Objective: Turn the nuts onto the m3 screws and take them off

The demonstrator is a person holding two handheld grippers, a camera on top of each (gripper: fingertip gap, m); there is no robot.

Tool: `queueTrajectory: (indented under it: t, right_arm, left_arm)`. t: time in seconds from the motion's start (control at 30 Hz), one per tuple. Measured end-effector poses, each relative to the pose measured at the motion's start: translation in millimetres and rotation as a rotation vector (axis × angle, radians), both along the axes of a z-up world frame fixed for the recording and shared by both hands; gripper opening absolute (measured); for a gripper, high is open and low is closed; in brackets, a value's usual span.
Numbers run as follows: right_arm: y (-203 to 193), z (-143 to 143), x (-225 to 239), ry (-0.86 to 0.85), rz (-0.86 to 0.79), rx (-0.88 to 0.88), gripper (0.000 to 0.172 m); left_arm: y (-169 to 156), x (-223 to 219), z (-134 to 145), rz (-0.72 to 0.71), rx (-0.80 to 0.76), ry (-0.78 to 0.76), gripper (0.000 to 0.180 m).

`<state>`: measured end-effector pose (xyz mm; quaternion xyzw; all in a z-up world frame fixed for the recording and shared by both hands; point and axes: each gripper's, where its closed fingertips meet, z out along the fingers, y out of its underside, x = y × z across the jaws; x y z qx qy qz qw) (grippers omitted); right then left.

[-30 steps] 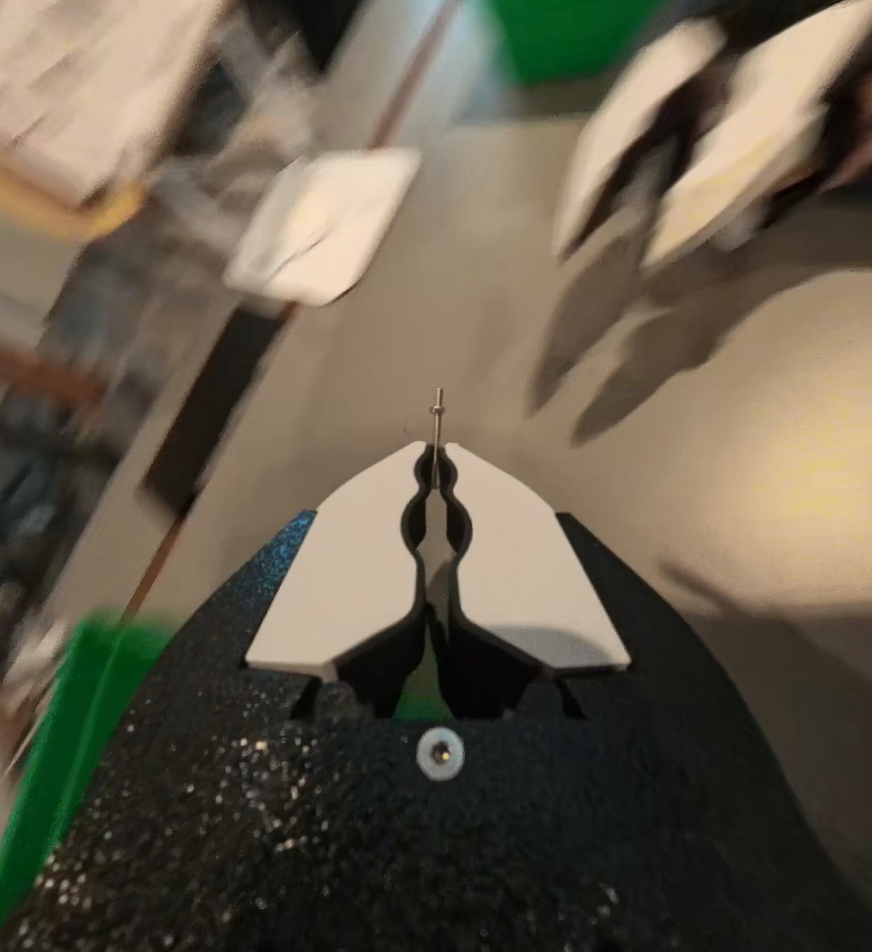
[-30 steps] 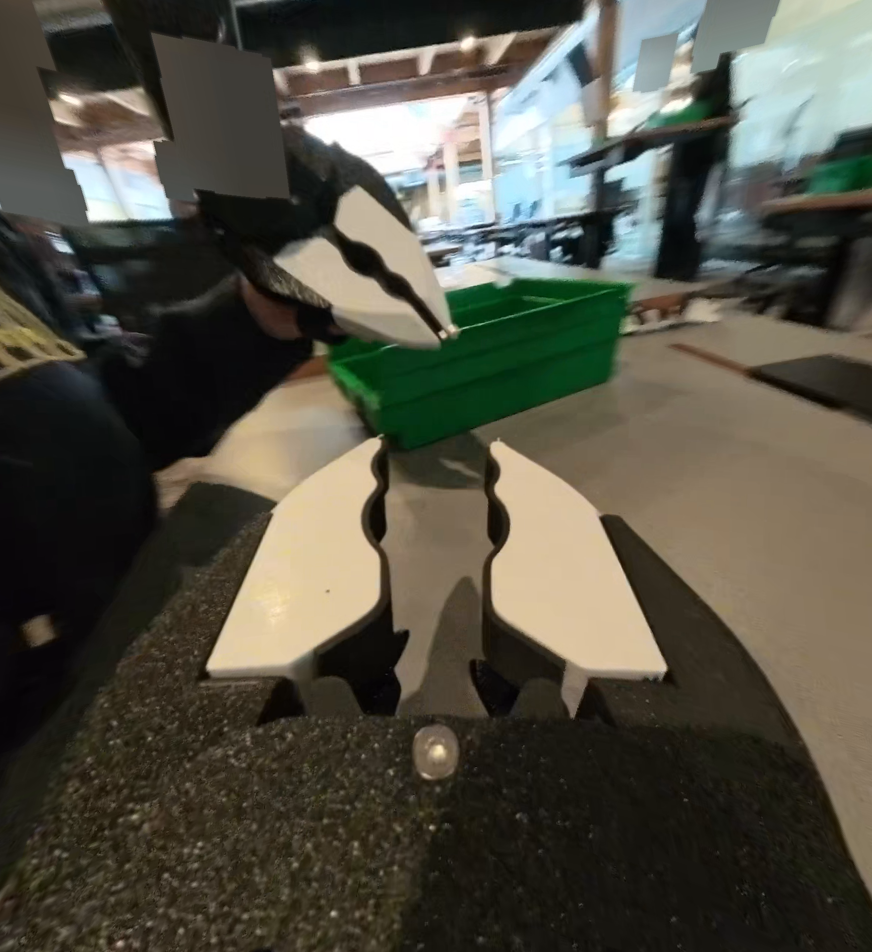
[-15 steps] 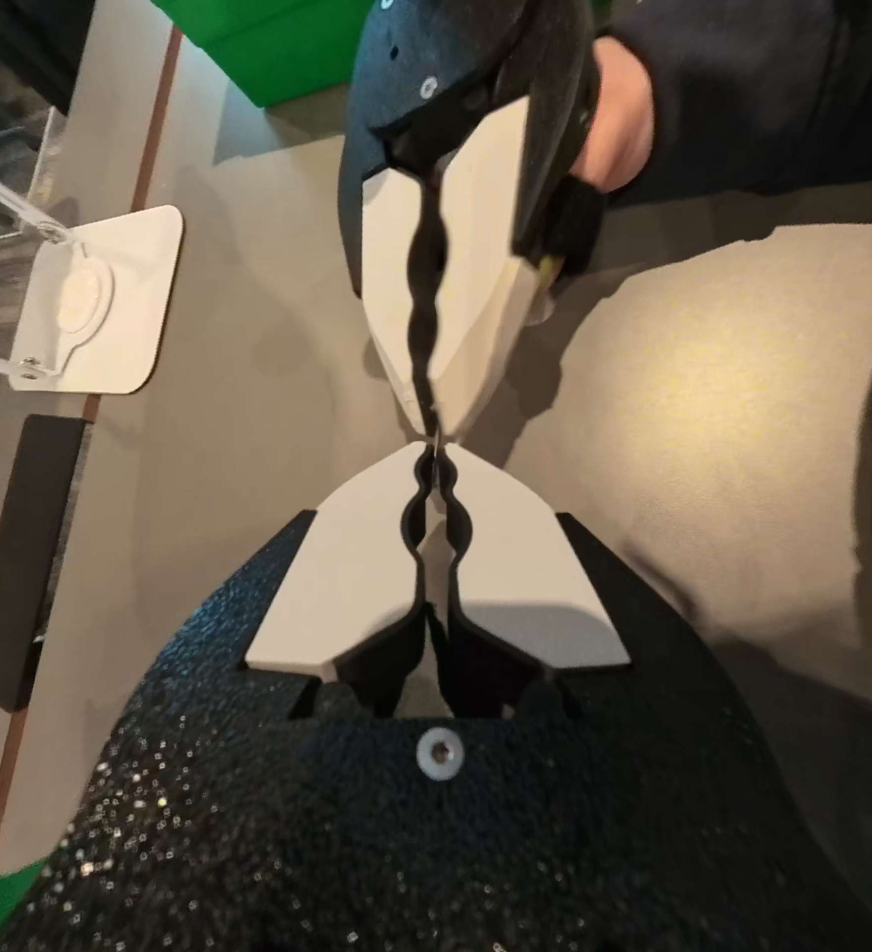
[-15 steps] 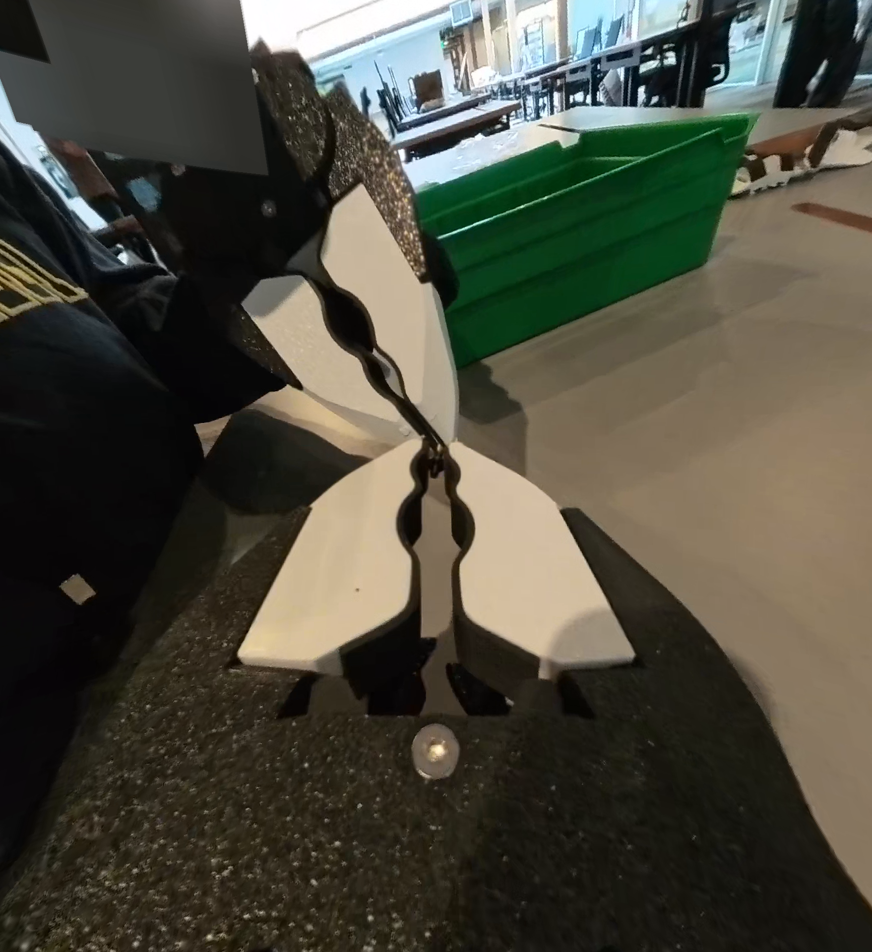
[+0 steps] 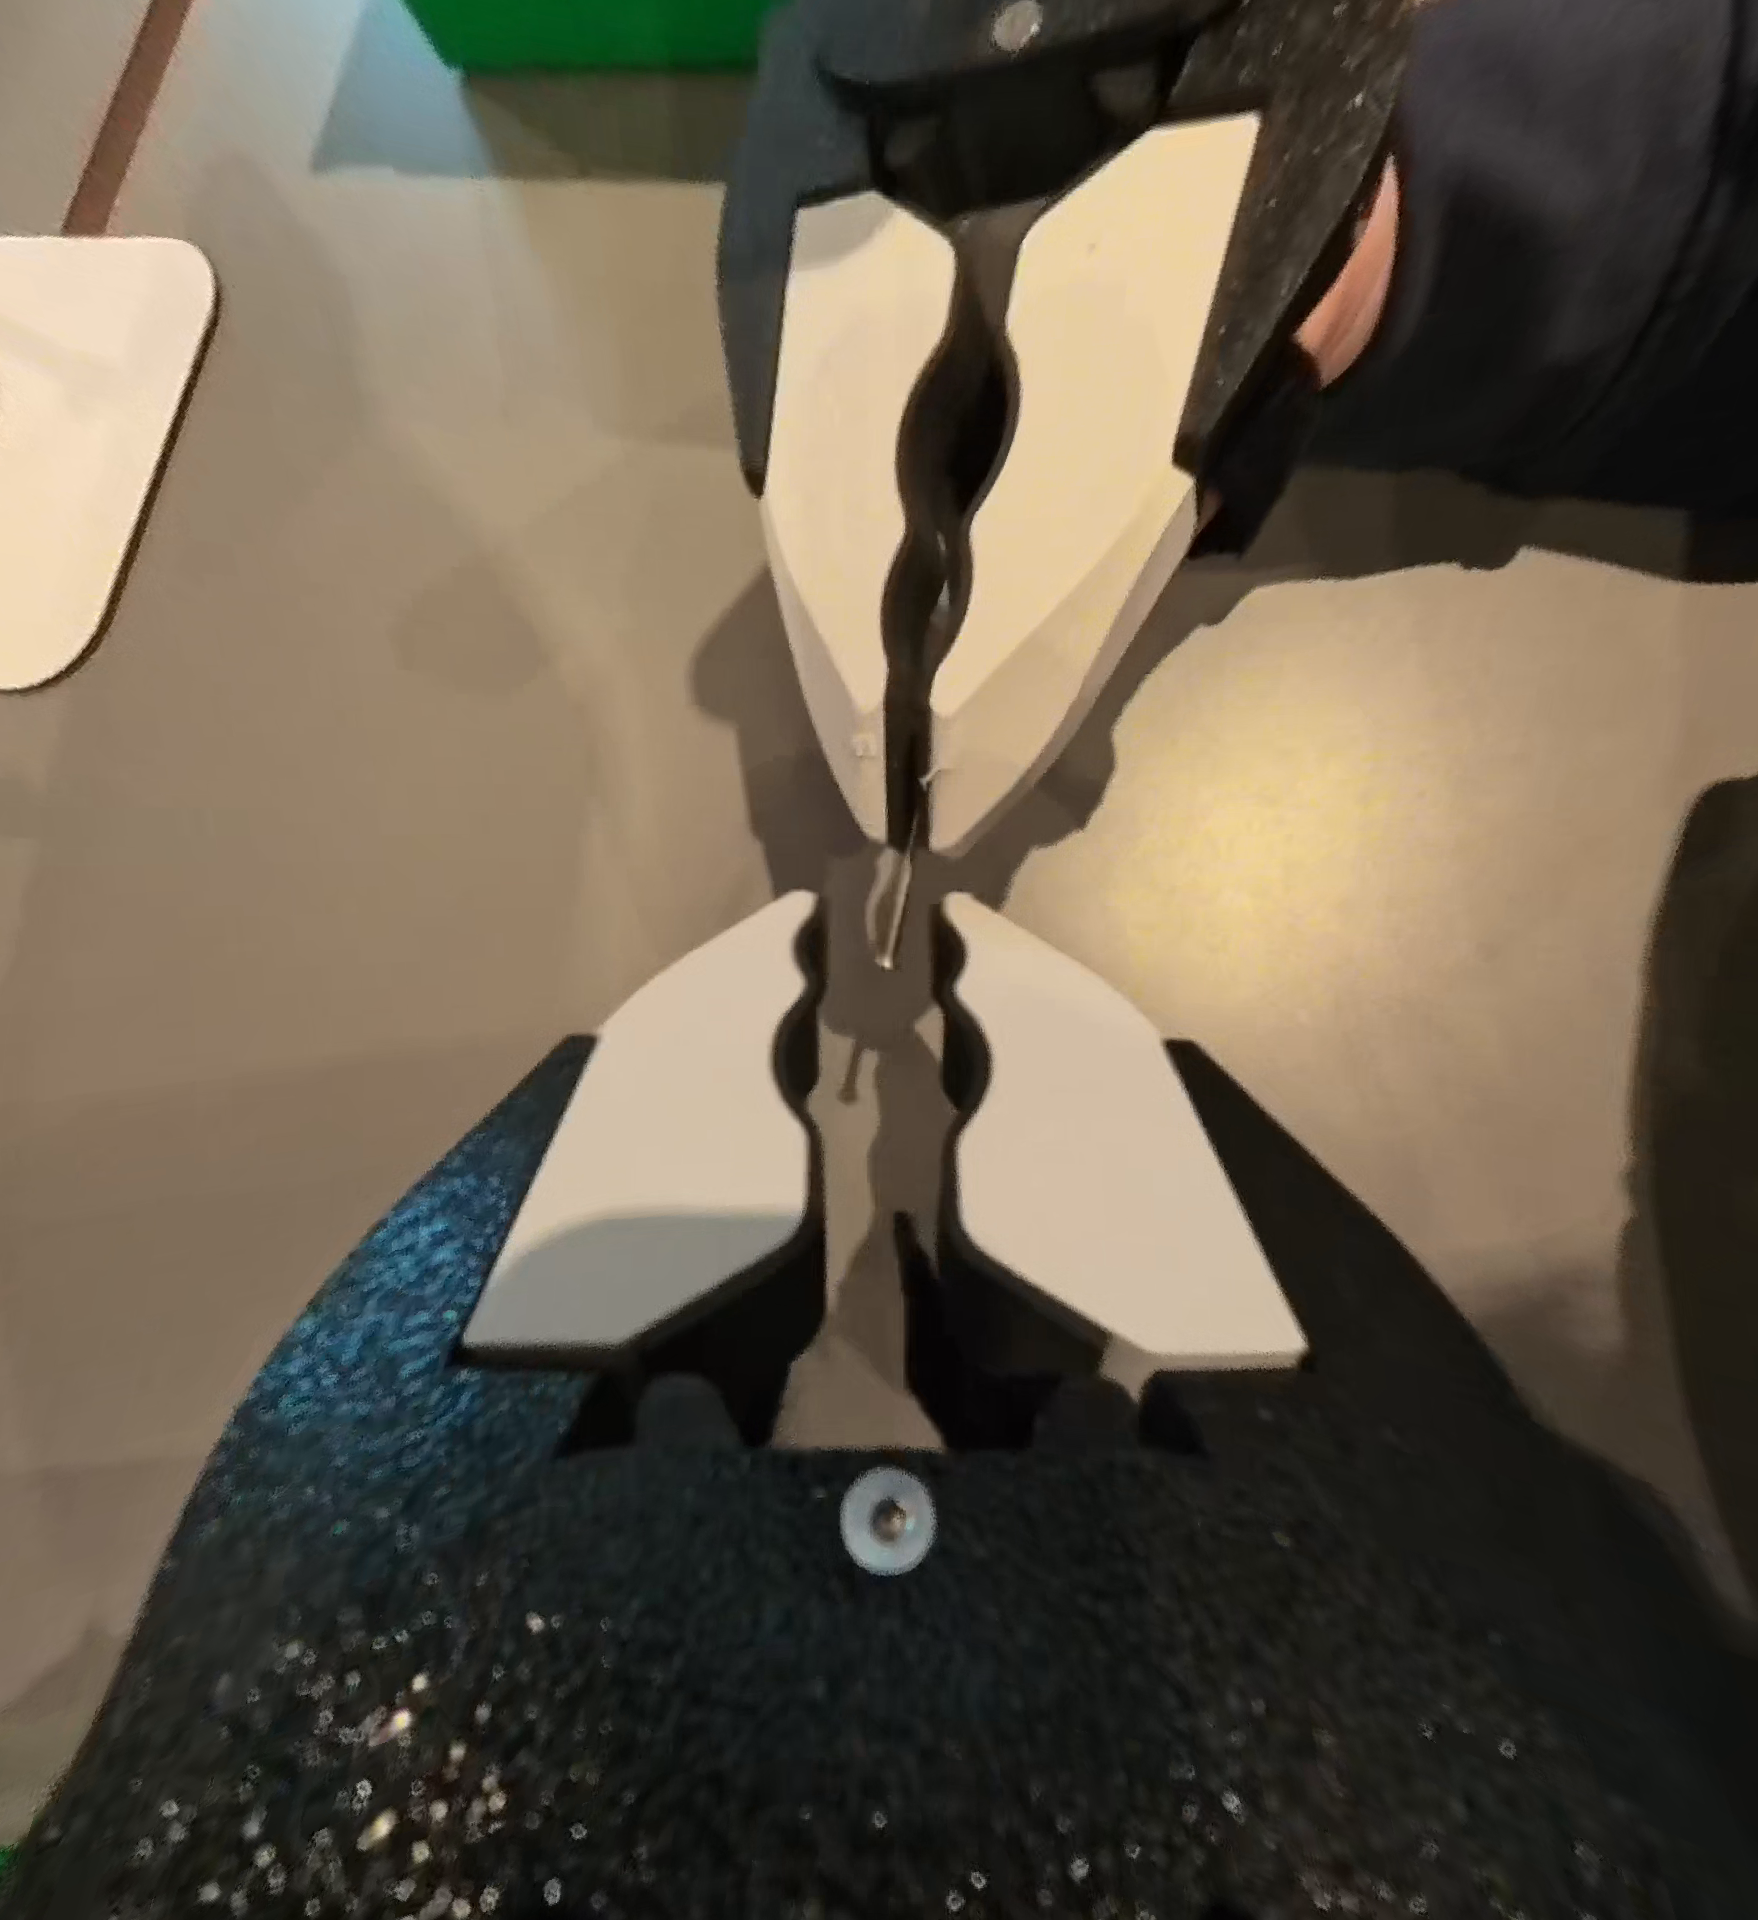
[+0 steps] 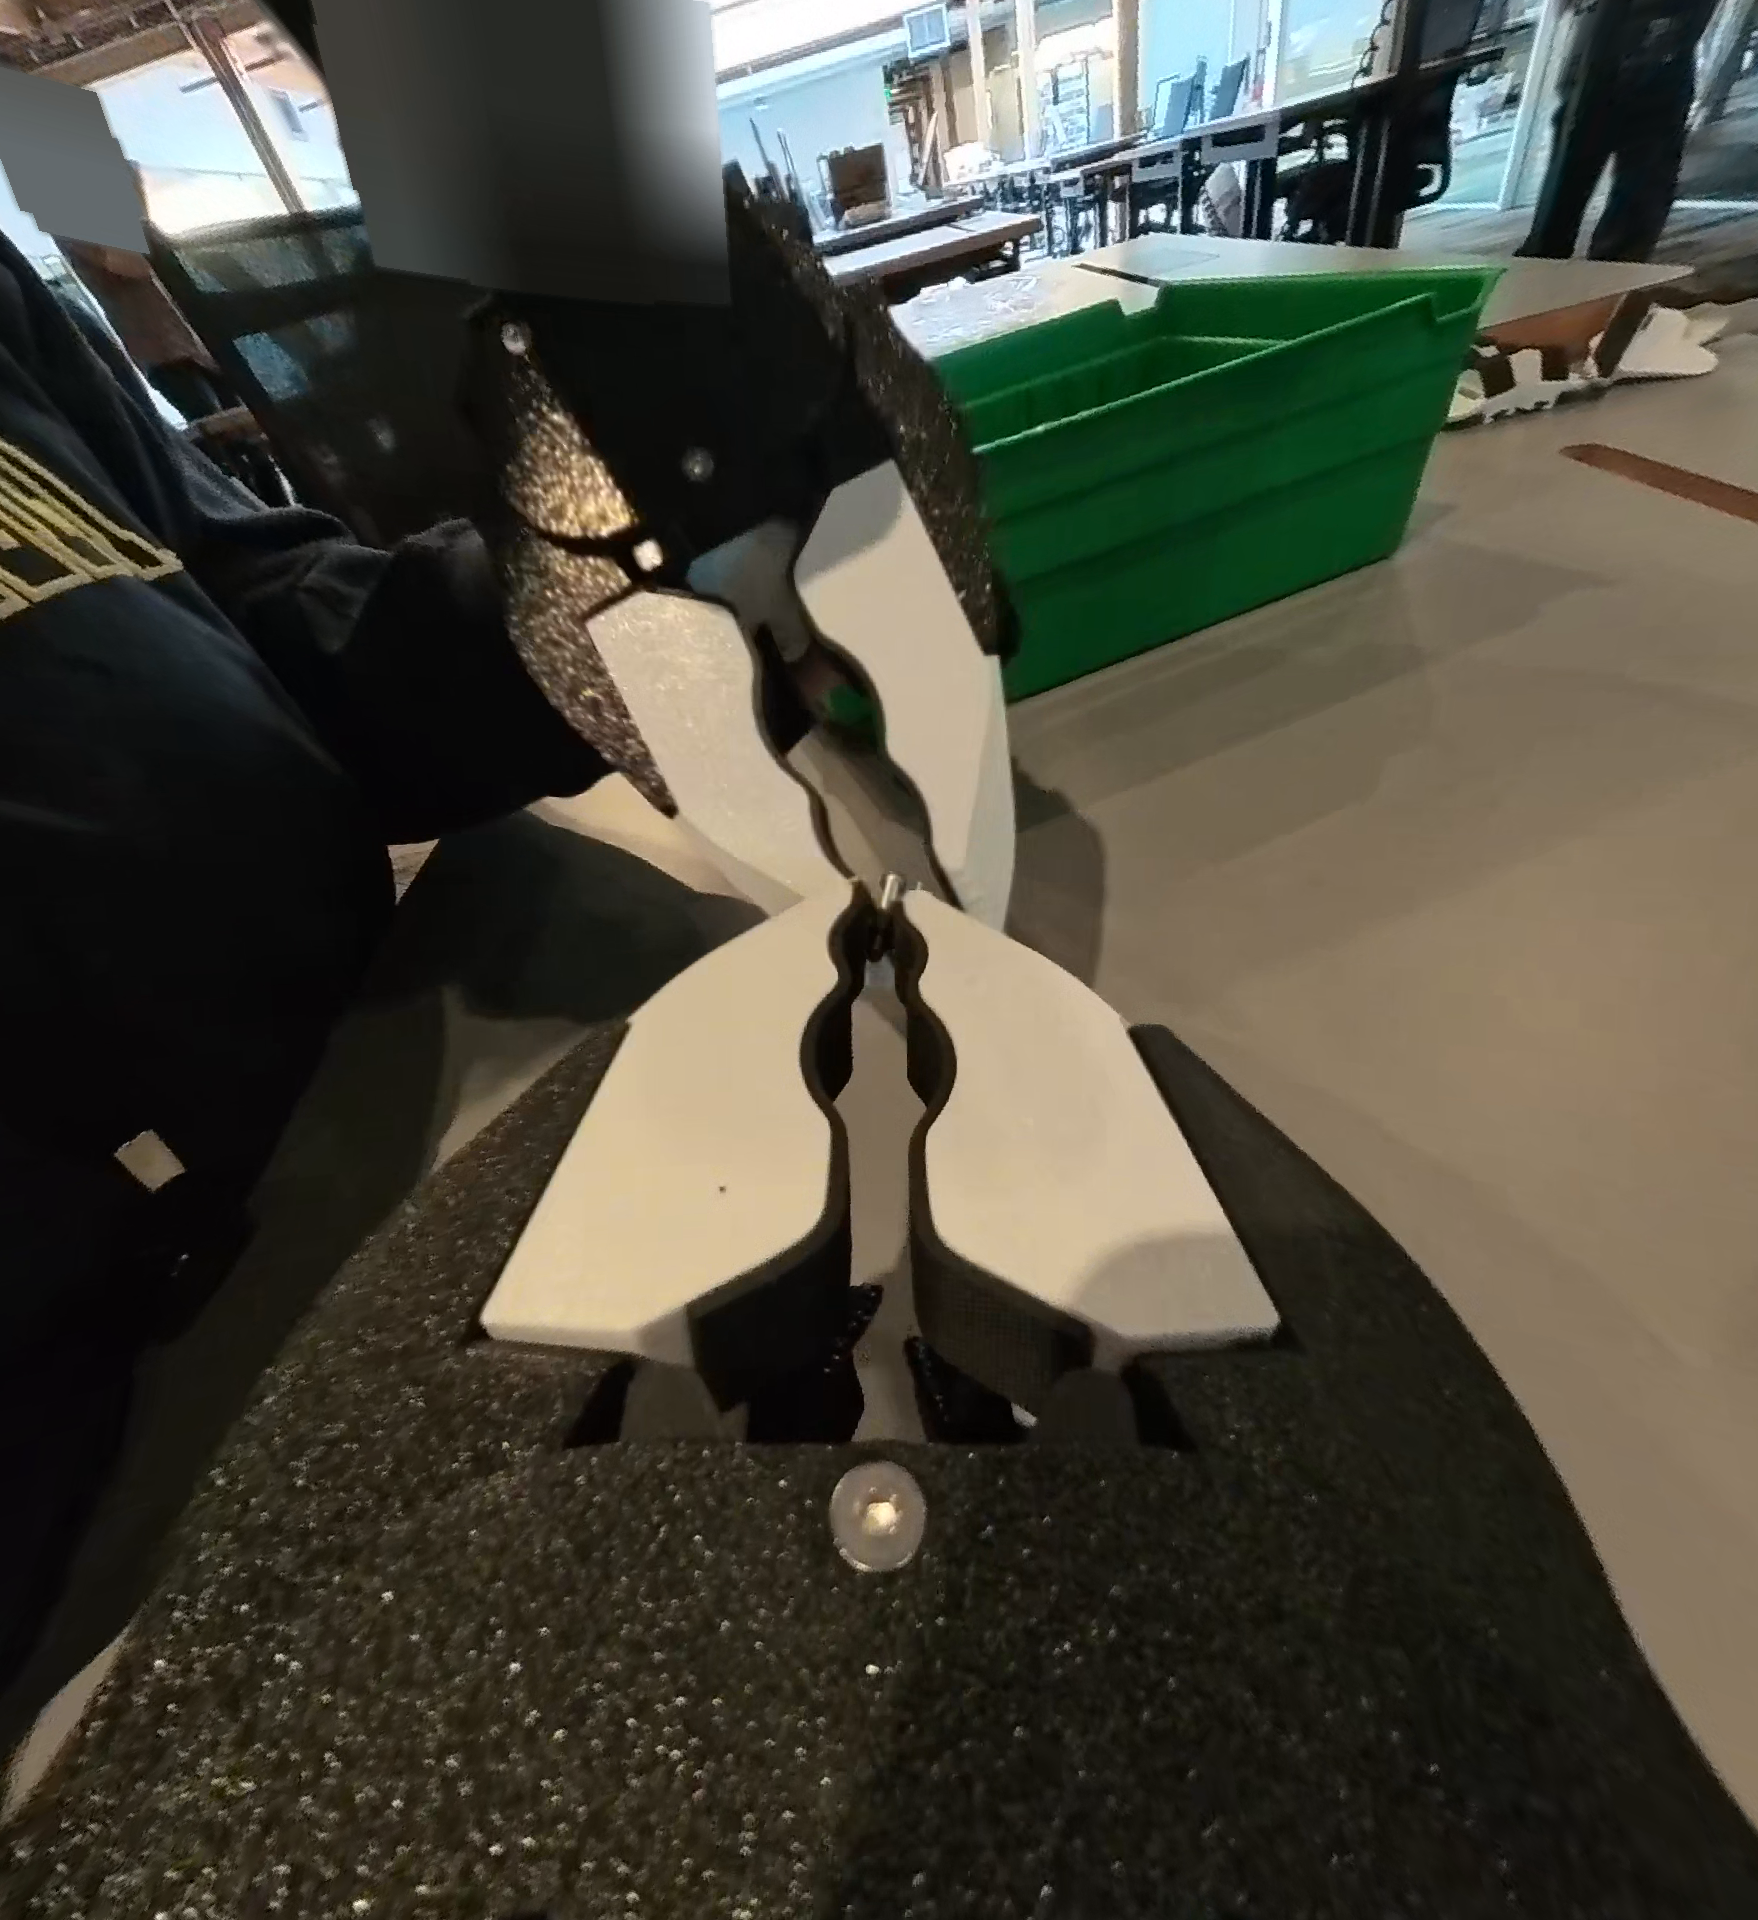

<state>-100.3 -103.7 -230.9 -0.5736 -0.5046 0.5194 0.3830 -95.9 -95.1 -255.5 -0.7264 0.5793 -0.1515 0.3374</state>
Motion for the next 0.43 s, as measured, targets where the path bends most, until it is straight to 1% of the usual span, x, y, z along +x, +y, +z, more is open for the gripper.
queueTrajectory:
  t: [0.03, 0.07, 0.13, 0.23, 0.3, 0.37, 0.43]
  right_arm:
    - [0.5, -0.6, -0.1, -0.001, -0.003, -0.002, 0.004]
    - [1.4, -1.1, 0.4, -0.002, -0.005, -0.002, 0.004]
    - [3.0, 0.1, 2.5, 0.009, -0.008, -0.011, 0.004]
    - [11.2, -0.2, 6.7, 0.007, -0.053, 0.002, 0.005]
    - [16.6, -4.4, 13.7, -0.023, -0.075, 0.002, 0.016]
    - [21.3, -9.3, 20.7, -0.062, -0.095, 0.015, 0.022]
    - [28.4, -17.7, 25.7, -0.121, -0.132, 0.075, 0.03]
  left_arm:
    - [-0.2, 0.6, -1.9, -0.012, 0.006, 0.016, 0.011]
    - [-0.7, 1.4, -3.3, -0.026, 0.018, 0.029, 0.005]
    - [0.6, 3.9, -2.9, -0.04, 0.06, 0.03, 0.003]
    - [7.7, 8.6, -2.8, -0.033, 0.075, -0.002, 0.002]
    - [16.3, 10.2, -8.5, -0.032, 0.095, 0.014, 0.002]
    - [24.1, 11.6, -17.5, -0.056, 0.1, 0.045, 0.002]
    - [30.2, 14.1, -29.1, -0.092, 0.069, 0.062, 0.002]
